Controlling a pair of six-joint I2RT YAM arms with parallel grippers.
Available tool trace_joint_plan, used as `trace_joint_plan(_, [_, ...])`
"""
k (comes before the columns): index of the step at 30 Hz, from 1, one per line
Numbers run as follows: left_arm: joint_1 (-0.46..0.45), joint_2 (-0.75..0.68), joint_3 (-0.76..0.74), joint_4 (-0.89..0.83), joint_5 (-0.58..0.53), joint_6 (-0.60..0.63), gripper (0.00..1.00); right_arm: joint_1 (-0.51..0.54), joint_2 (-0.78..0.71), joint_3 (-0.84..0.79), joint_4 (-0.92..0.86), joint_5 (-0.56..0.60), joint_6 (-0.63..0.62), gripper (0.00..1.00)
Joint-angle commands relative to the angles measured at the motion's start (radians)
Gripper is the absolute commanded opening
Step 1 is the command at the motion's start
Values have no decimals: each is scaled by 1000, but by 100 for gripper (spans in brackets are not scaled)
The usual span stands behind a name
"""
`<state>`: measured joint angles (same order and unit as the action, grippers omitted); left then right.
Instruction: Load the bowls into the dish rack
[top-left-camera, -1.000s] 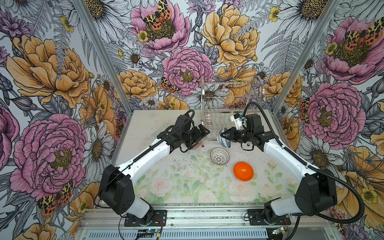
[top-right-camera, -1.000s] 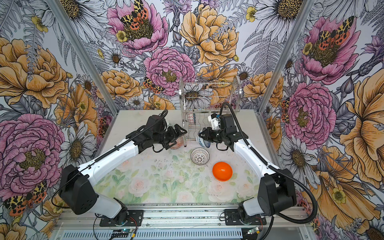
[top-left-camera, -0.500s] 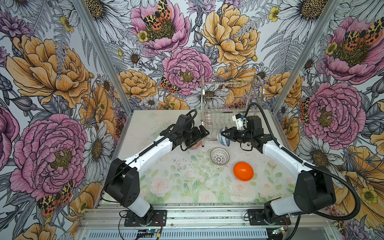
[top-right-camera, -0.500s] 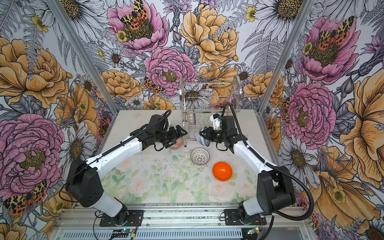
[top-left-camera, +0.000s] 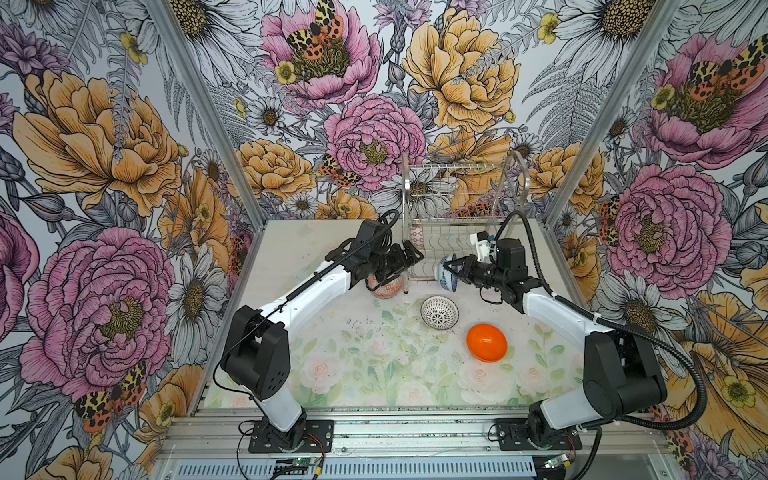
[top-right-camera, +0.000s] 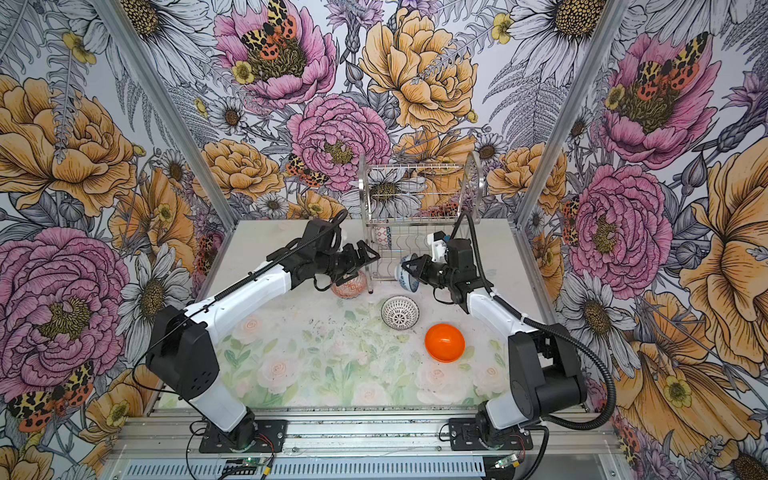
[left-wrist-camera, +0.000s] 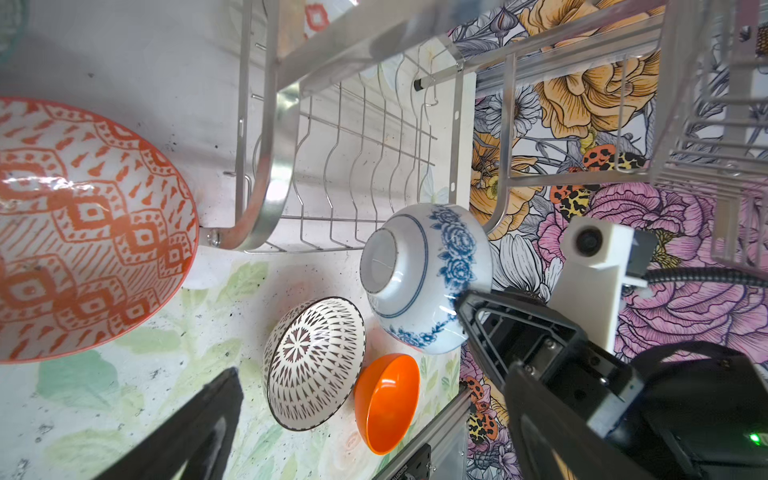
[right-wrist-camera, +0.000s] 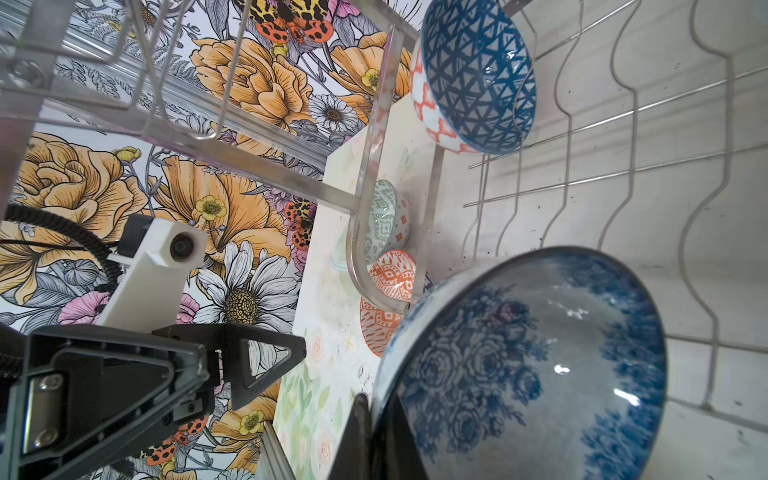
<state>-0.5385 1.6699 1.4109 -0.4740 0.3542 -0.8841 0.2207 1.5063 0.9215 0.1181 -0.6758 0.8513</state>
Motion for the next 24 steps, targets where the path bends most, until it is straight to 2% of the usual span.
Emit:
trace_joint_plan(1, [17, 19, 25, -22, 32, 33, 99, -16, 31, 1, 158, -30, 55, 0])
trace_joint_plan(13, [49, 24, 43, -53, 54, 60, 99, -33, 138, 6, 368, -46, 207, 0])
trace_joint_plan(24, [58, 28, 34, -53, 66, 63, 99, -48, 188, -1, 453, -56, 272, 0])
